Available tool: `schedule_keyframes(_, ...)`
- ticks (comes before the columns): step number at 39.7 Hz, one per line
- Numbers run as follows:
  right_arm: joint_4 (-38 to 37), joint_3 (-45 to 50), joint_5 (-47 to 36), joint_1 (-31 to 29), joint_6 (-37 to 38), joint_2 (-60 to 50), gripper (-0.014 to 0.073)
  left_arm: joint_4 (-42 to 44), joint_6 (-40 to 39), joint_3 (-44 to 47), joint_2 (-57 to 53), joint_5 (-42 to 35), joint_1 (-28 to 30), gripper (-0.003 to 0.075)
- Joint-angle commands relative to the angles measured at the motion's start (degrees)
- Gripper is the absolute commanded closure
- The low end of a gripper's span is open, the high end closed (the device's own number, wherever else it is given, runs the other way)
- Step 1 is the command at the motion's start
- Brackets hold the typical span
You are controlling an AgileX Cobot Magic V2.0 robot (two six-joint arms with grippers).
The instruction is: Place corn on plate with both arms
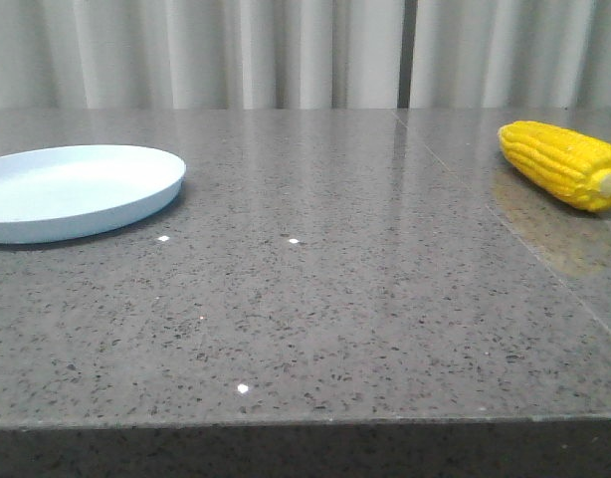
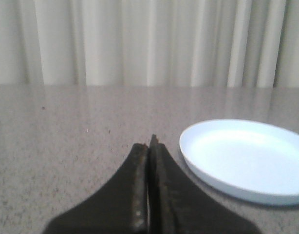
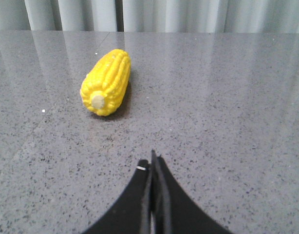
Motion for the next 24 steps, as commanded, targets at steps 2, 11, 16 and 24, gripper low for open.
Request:
schedule_keyframes(2, -0.01, -7.58, -3.34, -0.31, -0.67, -0.92, 0.0655, -0.45, -0.15, -4.52, -1.03, -7.19, 0.16, 0.0741)
schedule_keyframes(11, 0.18, -23.8, 6.16, -0.31, -0.67, 7.11, 0.0652, 2.01, -0.15, -19.93, 5.72, 3.67, 0.16, 0.0741)
schedule_keyframes(16, 1.63, -31.18, 8.34, -0.31, -0.67, 16.54, 0.0652, 3.44, -0.15, -26.48, 14.5, 6.6, 0.16, 0.0741)
schedule_keyframes(24, 1.63, -35.57, 7.79, -0.31, -0.67, 27.04, 0.0652, 3.44, -0.15, -30.04, 23.14, 5.81, 0.16, 0.0741)
